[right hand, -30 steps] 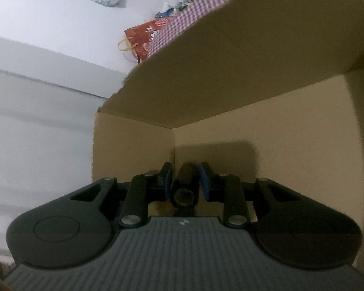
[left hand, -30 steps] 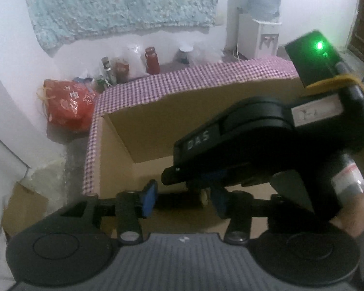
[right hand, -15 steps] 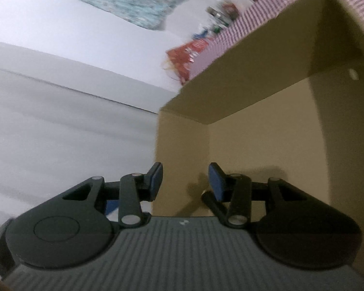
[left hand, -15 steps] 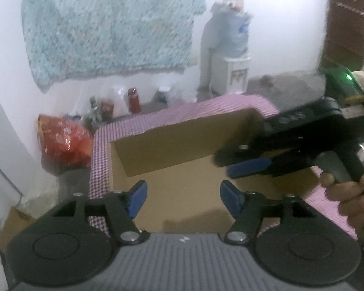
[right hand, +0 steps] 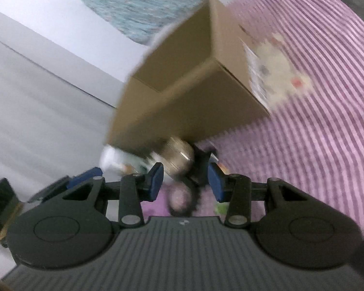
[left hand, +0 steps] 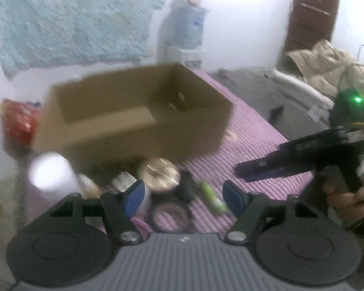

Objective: Organize rigid objects
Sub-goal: 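Move the right gripper to the green glue stick and grasp it, then lift the green glue stick with the right gripper over the box, then lower the glue stick into the box and open the right gripper, then withdraw the right gripper from the box back toward the table items, then close the right gripper on the black oval case beside the tape roll, then lift the black oval case with the right gripper into the box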

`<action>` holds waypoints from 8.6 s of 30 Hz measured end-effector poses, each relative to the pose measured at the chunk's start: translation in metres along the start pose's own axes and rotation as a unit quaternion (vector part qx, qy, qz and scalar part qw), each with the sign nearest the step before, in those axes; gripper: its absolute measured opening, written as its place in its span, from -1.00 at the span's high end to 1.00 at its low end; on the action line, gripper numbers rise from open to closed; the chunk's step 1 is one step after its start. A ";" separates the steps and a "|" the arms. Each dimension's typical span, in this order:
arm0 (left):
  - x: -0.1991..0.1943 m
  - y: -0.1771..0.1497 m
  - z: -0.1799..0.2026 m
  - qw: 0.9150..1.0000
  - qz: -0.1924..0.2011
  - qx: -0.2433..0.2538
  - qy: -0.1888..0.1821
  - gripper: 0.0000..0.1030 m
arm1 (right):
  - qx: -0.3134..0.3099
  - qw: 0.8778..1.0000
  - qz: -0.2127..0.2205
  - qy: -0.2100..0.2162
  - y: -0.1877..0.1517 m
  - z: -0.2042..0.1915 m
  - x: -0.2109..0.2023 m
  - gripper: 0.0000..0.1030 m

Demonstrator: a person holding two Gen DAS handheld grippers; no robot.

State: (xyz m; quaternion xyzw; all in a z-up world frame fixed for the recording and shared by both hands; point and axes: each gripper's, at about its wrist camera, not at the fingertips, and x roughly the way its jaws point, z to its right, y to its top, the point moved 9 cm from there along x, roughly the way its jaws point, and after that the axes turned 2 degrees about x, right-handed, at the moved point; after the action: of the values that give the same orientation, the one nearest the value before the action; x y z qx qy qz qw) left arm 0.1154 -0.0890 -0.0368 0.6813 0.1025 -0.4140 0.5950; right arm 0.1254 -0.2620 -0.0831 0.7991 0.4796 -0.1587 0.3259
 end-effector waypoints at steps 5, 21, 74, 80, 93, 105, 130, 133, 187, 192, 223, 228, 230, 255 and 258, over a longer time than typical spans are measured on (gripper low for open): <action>0.037 -0.020 0.034 0.999 -0.033 0.025 -0.012 -0.26 | -0.020 0.999 -0.008 -0.041 -0.021 0.015 0.030 0.30; 0.102 -0.033 0.053 0.994 -0.090 0.057 0.001 0.11 | -0.107 0.991 -0.033 -0.076 -0.011 0.007 0.073 0.69; 0.110 0.143 -0.180 0.986 -0.110 0.018 0.127 0.30 | -0.059 0.988 -0.142 0.015 0.171 -0.153 0.251 0.66; 0.107 0.147 -0.182 0.989 -0.098 0.001 0.111 0.12 | -0.022 0.988 -0.150 0.028 0.171 -0.138 0.255 0.59; 0.007 0.149 -0.191 0.992 0.001 -0.078 0.100 -0.24 | -0.072 0.977 -0.200 -0.012 0.140 -0.142 0.209 0.55; -0.073 0.066 -0.220 0.964 0.059 -0.204 0.157 -0.67 | -0.216 0.920 -0.316 -0.084 0.078 -0.180 0.275 0.50; -0.066 -0.005 -0.243 0.952 0.027 -0.258 0.163 -0.67 | -0.216 0.917 -0.283 -0.178 0.135 -0.144 0.300 0.59; -0.063 -0.007 -0.240 0.953 0.021 -0.253 0.163 -0.67 | -0.186 0.934 -0.253 -0.169 0.155 -0.144 0.309 0.55; 0.070 -0.023 0.013 0.998 -0.028 0.050 0.014 -0.19 | -0.198 0.968 -0.029 -0.151 0.011 -0.017 0.105 0.43; 0.072 -0.026 0.024 0.997 -0.037 0.064 0.008 -0.19 | -0.200 0.969 -0.024 -0.143 0.010 -0.015 0.101 0.46; 0.100 -0.029 0.075 0.992 -0.081 0.088 -0.044 0.06 | 0.000 0.999 0.011 -0.044 -0.001 0.058 0.012 0.55; 0.105 -0.023 0.071 0.993 -0.080 0.072 -0.046 0.11 | 0.001 1.000 -0.002 -0.031 -0.002 0.056 0.024 0.57; 0.106 -0.022 0.070 0.993 -0.078 0.072 -0.043 0.12 | -0.002 1.000 -0.005 -0.026 -0.003 0.053 0.028 0.57; 0.026 0.045 0.025 0.997 0.031 0.062 0.024 0.35 | -0.106 0.994 0.029 0.005 0.030 -0.061 0.027 0.66; 0.015 0.072 0.001 0.996 0.041 0.063 0.047 0.35 | -0.147 0.988 0.031 0.019 0.051 -0.099 0.038 0.66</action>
State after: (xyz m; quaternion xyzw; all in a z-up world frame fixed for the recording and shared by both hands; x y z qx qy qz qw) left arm 0.1699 -0.1150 0.0050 0.7398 0.0761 -0.3627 0.5616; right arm 0.1826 -0.1870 -0.0123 0.7599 0.4787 -0.0606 0.4356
